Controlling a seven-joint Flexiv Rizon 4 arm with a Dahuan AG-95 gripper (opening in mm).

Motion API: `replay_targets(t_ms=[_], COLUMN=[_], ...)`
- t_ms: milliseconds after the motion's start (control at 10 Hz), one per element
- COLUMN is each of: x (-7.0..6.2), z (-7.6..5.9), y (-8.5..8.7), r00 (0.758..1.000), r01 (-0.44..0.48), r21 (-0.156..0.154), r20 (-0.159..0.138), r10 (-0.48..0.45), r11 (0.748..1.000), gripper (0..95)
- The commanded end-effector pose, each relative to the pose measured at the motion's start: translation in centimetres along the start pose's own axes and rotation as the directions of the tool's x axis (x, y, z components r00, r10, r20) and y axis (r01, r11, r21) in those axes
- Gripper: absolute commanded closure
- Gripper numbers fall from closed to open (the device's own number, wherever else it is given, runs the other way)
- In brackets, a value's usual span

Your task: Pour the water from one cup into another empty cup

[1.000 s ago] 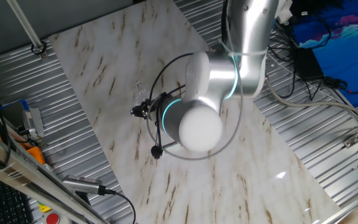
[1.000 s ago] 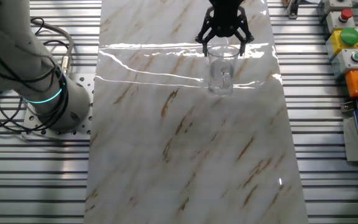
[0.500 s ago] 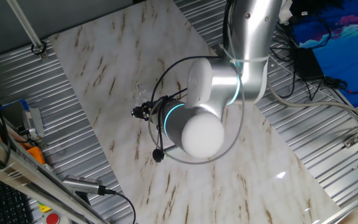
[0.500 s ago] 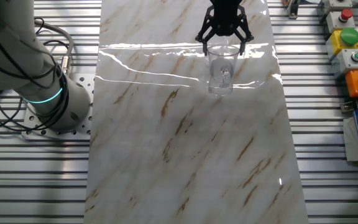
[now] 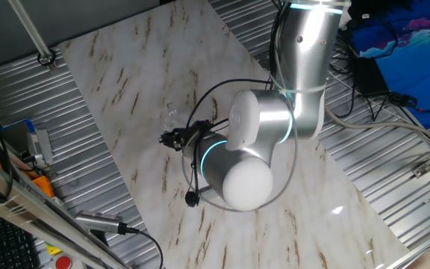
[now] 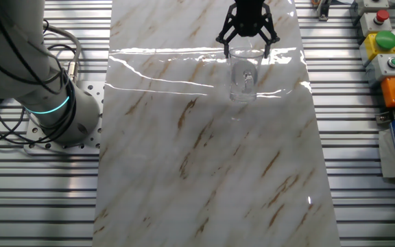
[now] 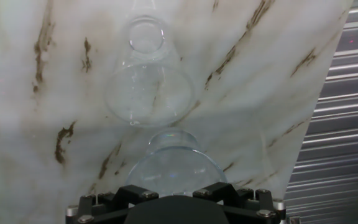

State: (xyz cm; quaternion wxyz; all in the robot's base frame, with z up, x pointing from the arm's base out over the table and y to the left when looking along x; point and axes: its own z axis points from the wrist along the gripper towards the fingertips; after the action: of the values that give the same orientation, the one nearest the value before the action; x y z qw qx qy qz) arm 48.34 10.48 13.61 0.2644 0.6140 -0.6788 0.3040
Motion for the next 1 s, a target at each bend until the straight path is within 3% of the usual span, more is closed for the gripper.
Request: replay_targets(t_ms=[100,500,1000], x=[-0.13,-0.27,-0.26], z=[-0.12,-0.33,-0.31], y=[0.01,0.05,0.15], r00=[1.000,0.997,0.992], r01=[0.003,0.017,0.023], r21=[0.000,0.008,0.025], r20=[-0.014,-0.079,-0.124], r10=[-0.003,-0.016,-0.020], r11=[1.000,1.000,0.999], gripper=[95.0,95.0,95.0])
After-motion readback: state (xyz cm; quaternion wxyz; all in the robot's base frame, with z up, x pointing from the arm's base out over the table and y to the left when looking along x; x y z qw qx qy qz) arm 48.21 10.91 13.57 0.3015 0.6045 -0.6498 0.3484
